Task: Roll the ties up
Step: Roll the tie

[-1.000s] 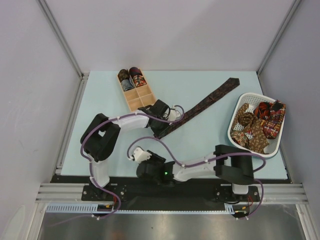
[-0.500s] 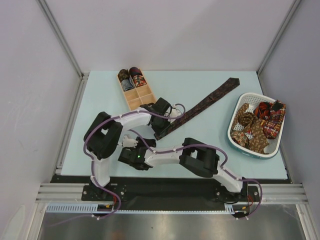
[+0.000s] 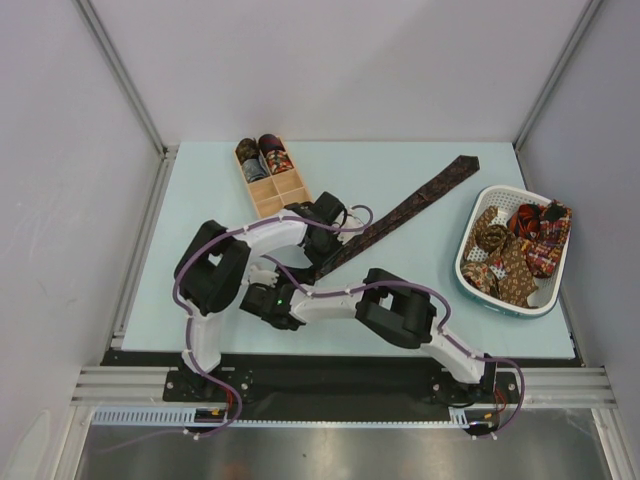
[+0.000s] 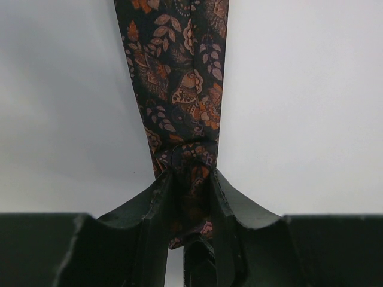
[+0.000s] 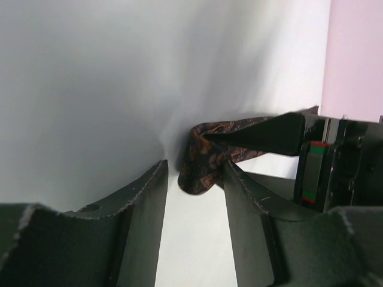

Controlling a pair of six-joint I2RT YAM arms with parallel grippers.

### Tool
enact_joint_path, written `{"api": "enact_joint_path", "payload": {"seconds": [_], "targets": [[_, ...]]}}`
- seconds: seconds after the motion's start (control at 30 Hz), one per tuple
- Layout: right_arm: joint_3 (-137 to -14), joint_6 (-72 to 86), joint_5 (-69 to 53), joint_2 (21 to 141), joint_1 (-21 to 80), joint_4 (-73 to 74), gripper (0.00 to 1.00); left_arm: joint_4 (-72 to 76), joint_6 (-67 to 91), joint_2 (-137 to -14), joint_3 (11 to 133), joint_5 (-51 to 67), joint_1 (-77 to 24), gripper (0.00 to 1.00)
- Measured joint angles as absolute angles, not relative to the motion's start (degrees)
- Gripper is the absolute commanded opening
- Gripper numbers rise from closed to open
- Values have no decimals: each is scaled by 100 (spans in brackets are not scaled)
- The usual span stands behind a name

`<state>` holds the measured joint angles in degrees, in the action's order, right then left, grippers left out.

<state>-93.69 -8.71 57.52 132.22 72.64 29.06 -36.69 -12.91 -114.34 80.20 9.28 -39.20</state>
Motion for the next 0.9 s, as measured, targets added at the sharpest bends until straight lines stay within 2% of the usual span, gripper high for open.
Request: {"api": "enact_joint_path", "payload": {"seconds": [0.2, 0.5, 0.6, 0.73, 0.9], "targets": [[-9480, -998, 5760, 13308, 7137, 2888, 48, -3680, -1297, -11439, 8027, 915, -3933, 35], [-9581, -733, 5878, 13445, 7076, 3103, 39, -3680, -1308, -11439, 8027, 749, -4016, 37], [-9546, -607, 5887, 13447, 7065, 3111, 33, -3677, -1306, -11439, 8027, 718, -4027, 37], [-9448, -460, 5887, 13447, 7061, 3048, 19, -3677, -1304, -11439, 8027, 683, -4045, 38], [-9170, -464, 5942, 13343, 7065, 2692, 9, -3662, -1302, -11437, 8027, 668, -4049, 42]]}}
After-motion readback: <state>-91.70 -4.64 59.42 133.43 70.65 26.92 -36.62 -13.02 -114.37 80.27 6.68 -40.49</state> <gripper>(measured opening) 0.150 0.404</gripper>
